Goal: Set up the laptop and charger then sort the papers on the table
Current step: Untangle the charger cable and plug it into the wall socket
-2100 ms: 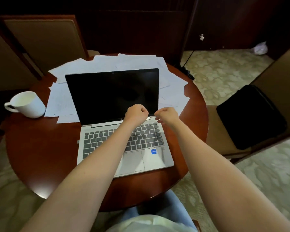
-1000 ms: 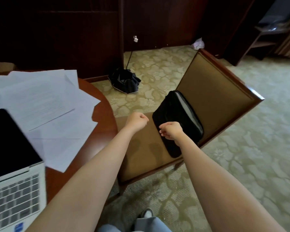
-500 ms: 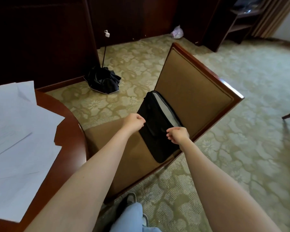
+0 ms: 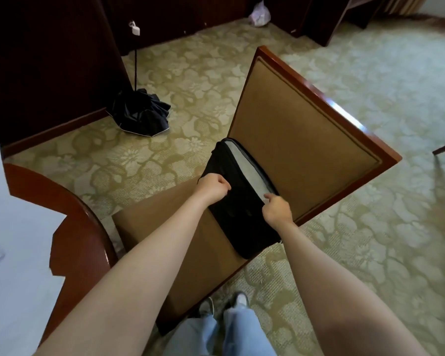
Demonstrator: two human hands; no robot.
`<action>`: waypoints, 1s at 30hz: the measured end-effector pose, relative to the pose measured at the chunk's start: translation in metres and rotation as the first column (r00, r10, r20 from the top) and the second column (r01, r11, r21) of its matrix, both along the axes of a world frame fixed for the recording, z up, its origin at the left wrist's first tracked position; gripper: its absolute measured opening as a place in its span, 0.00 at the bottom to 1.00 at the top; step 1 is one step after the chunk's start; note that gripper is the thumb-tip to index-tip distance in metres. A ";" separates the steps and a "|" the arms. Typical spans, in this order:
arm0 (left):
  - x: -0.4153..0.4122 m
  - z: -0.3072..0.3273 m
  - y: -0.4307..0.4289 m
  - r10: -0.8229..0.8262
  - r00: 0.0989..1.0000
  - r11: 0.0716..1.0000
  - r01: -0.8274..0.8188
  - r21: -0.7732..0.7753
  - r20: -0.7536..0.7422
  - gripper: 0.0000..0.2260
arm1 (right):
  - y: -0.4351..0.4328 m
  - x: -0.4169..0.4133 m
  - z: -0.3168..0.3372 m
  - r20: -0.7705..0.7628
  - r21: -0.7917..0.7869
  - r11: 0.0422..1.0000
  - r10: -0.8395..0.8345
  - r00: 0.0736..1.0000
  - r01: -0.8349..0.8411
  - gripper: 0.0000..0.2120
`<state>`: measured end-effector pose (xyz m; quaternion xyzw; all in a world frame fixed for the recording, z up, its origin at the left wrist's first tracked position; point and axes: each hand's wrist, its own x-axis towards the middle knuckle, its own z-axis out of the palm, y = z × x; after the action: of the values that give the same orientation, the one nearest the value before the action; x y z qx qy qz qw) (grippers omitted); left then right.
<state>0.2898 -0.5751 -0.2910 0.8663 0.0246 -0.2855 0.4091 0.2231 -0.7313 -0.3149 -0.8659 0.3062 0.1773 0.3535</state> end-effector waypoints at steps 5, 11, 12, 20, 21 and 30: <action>0.014 -0.021 -0.022 -0.044 0.996 0.999 0.044 -0.002 -0.075 0.08 | 0.001 0.018 -0.021 -0.117 -0.111 0.971 0.198 0.973 -0.211 0.20; 0.038 -0.052 -0.044 0.029 0.997 0.998 -0.024 0.063 -0.074 0.17 | 0.008 0.047 -0.025 -0.181 0.000 0.846 0.524 0.832 -0.533 0.14; 0.040 -0.057 -0.045 0.012 0.996 0.995 -0.004 0.102 -0.084 0.18 | 0.005 0.051 -0.031 -0.180 0.044 0.850 0.524 0.833 -0.525 0.16; 0.057 -0.082 -0.038 0.059 0.996 0.989 -0.049 0.143 -0.071 0.17 | -0.040 0.088 -0.088 -0.376 0.065 0.831 0.534 0.757 -0.553 0.18; 0.056 -0.083 -0.038 0.090 0.994 0.987 -0.080 0.143 -0.061 0.17 | -0.041 0.092 -0.093 -0.372 0.071 0.835 0.529 0.762 -0.545 0.18; 0.052 -0.082 -0.028 0.232 0.967 0.971 -0.224 0.083 -0.104 0.23 | 0.007 0.094 -0.152 -0.366 0.437 0.844 0.483 0.795 -0.311 0.34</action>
<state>0.3419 -0.6031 -0.3729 0.8541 0.1571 -0.2843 0.4063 0.3173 -0.7246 -0.4674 -0.7647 0.1522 0.5020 0.3742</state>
